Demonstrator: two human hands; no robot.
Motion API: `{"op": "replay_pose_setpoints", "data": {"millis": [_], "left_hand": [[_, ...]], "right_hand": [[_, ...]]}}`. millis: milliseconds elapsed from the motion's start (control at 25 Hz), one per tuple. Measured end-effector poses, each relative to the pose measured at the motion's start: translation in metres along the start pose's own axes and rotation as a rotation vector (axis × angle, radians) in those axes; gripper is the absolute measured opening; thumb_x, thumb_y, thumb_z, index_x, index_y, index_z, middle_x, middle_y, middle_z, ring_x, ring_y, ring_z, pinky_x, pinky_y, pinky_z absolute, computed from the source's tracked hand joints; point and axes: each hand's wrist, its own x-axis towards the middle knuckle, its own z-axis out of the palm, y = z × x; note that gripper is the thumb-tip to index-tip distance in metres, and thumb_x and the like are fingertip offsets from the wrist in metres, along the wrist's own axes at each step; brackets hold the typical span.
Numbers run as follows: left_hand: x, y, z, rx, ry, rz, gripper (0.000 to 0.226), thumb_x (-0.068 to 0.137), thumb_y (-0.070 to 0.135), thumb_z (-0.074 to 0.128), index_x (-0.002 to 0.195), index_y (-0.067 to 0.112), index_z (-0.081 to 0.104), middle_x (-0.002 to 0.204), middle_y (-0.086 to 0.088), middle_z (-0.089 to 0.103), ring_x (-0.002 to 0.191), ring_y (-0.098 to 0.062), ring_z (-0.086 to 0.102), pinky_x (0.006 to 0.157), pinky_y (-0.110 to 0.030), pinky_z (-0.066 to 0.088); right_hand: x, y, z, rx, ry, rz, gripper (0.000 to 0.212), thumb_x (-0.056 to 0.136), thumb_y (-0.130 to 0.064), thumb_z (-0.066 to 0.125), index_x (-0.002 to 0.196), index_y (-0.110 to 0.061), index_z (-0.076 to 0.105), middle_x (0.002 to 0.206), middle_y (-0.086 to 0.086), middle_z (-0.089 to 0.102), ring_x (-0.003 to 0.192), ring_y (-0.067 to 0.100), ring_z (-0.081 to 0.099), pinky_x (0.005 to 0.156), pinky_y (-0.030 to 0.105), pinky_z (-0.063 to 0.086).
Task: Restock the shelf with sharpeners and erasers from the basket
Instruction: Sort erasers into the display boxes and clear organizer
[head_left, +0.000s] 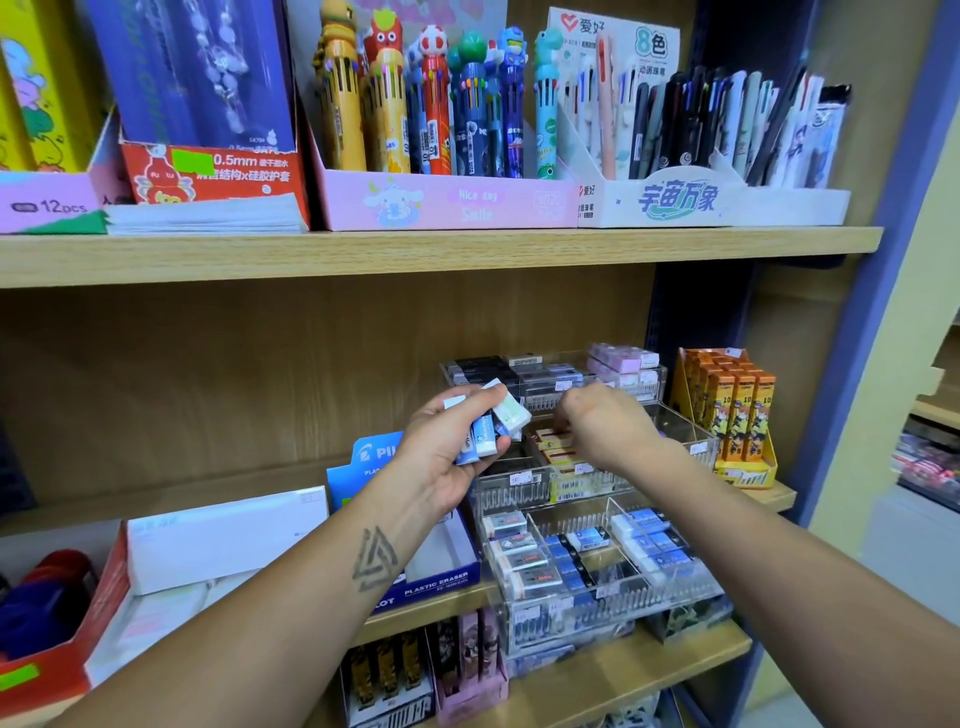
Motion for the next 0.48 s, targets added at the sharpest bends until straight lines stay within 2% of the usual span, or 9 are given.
{"op": "replay_pose_setpoints", "data": {"millis": [200,360,440,480], "left_hand": [[0.0,-0.001,0.0,0.035,-0.025,0.01,0.026,0.077,0.009,0.083,0.096,0.013,0.066,0.079,-0.012,0.074,0.058,-0.02,0.072,0.048,-0.026,0.056],[-0.004,0.0,0.0,0.053,-0.031,0.016,0.026,0.077,0.009,0.083,0.097,0.013,0.066,0.076,-0.012,0.074,0.057,-0.019,0.071,0.048,-0.025,0.055],[-0.008,0.004,-0.003,0.032,-0.022,0.017,0.025,0.077,0.01,0.083,0.096,0.013,0.066,0.073,-0.01,0.074,0.056,-0.019,0.07,0.046,-0.024,0.054],[-0.012,0.007,-0.007,0.023,-0.017,0.018,0.026,0.077,0.011,0.083,0.097,0.013,0.066,0.073,-0.01,0.074,0.055,-0.019,0.07,0.046,-0.024,0.054]], "right_hand": [[0.004,-0.001,0.001,0.016,-0.023,0.025,0.021,0.084,-0.011,0.062,0.103,-0.016,0.067,0.103,0.009,0.065,0.092,0.031,0.065,0.071,0.034,0.052],[0.002,-0.012,-0.01,0.032,-0.06,0.063,0.013,0.085,-0.01,0.059,0.097,-0.013,0.058,0.107,0.01,0.064,0.095,0.031,0.064,0.077,0.039,0.055],[-0.002,-0.02,-0.02,0.196,0.059,0.092,0.02,0.082,-0.006,0.056,0.097,-0.015,0.065,0.102,0.007,0.068,0.092,0.029,0.066,0.077,0.039,0.056],[-0.006,-0.027,-0.027,0.428,0.125,0.119,0.026,0.08,-0.003,0.055,0.095,-0.018,0.07,0.094,0.004,0.072,0.087,0.026,0.068,0.077,0.039,0.057]]}}
